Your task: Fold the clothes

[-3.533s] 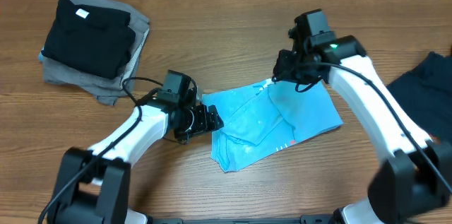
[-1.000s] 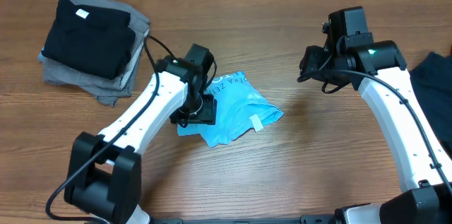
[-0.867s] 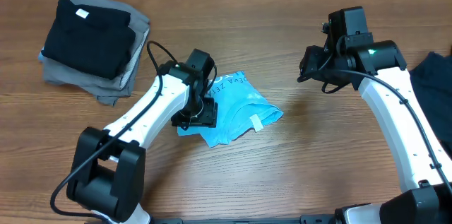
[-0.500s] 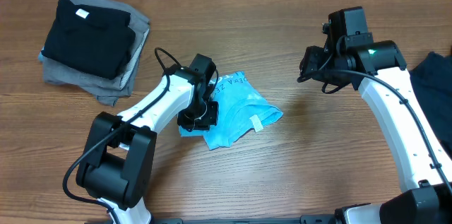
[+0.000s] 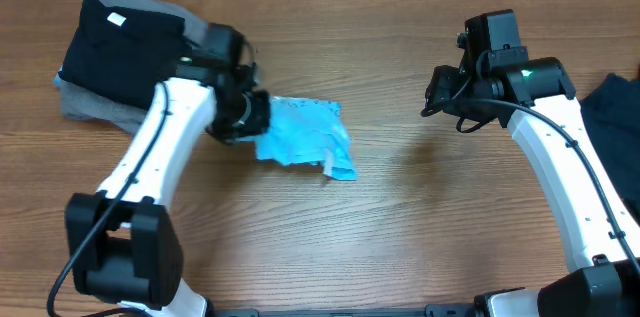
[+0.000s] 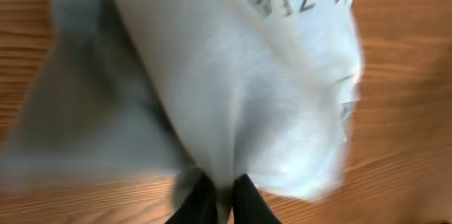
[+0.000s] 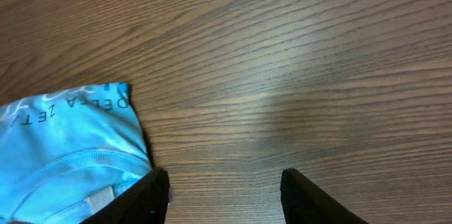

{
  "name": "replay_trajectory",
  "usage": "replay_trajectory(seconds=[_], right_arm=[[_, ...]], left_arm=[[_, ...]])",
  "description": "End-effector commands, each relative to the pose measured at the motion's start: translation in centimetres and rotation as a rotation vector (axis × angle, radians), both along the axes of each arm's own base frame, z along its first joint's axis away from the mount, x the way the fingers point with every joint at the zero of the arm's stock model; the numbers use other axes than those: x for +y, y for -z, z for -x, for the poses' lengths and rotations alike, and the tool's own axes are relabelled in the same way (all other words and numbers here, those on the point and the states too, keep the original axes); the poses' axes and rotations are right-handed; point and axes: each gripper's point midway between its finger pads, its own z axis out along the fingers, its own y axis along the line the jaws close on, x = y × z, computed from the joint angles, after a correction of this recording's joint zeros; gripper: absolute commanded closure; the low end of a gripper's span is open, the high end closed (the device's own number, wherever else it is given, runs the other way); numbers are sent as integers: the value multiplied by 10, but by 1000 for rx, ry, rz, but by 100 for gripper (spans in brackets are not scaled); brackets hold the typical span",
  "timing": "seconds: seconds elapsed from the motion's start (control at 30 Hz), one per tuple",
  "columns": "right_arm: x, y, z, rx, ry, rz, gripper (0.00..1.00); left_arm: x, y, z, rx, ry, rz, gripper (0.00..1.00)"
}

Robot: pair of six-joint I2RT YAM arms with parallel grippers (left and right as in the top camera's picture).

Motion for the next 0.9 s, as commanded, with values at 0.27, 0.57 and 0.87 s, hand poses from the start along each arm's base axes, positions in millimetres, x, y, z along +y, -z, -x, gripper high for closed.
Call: replay_trajectory(seconds=[0.27,0.57,0.87], right_arm=[[-4,-18,-3,-55,12,6,45],[-4,-14,0,-36,12,9,45],[-4,-14,0,-35,12,9,45]], left_arm=[[4,-7,10,-11,88,-55,70],[50,25,2,-32,44,-311,39],[22,78,-14,6,64,-164,42]])
